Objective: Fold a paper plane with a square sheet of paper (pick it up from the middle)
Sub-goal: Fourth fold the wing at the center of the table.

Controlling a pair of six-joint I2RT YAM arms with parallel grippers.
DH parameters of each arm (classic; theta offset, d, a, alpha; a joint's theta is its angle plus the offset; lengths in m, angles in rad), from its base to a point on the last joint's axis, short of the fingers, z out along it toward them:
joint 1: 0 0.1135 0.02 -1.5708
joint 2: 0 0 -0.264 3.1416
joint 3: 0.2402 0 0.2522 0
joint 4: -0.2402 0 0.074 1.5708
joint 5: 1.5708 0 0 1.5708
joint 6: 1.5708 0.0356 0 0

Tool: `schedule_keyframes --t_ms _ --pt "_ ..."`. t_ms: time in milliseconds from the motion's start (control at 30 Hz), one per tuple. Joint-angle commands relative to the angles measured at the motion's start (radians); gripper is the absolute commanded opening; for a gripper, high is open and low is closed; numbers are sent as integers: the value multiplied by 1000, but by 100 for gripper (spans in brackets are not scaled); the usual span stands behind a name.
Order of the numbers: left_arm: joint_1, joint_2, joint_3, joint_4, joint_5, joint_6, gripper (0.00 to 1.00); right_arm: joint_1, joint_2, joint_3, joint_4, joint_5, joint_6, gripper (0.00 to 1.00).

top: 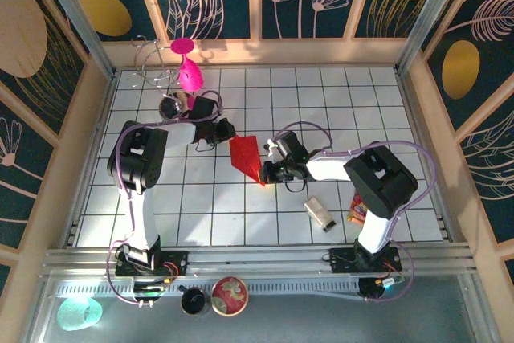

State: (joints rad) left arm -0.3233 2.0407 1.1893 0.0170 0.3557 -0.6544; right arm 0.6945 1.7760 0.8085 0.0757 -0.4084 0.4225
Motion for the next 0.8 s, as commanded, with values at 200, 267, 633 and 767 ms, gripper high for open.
schedule_keyframes --t_ms 200,267,633,767 --pt "35 -144 -182 218 -57 -116 26 -10 -6 -29 -131 59 99 3" --pt "35 -184 -252 283 -31 -172 28 -15 -40 1 -69 50 131 6" --pt "24 -384 -581 623 104 -443 38 -106 -164 2 224 40 205 40" --pt "8 -408 -624 652 133 -471 43 -136 -98 18 239 4 177 44"
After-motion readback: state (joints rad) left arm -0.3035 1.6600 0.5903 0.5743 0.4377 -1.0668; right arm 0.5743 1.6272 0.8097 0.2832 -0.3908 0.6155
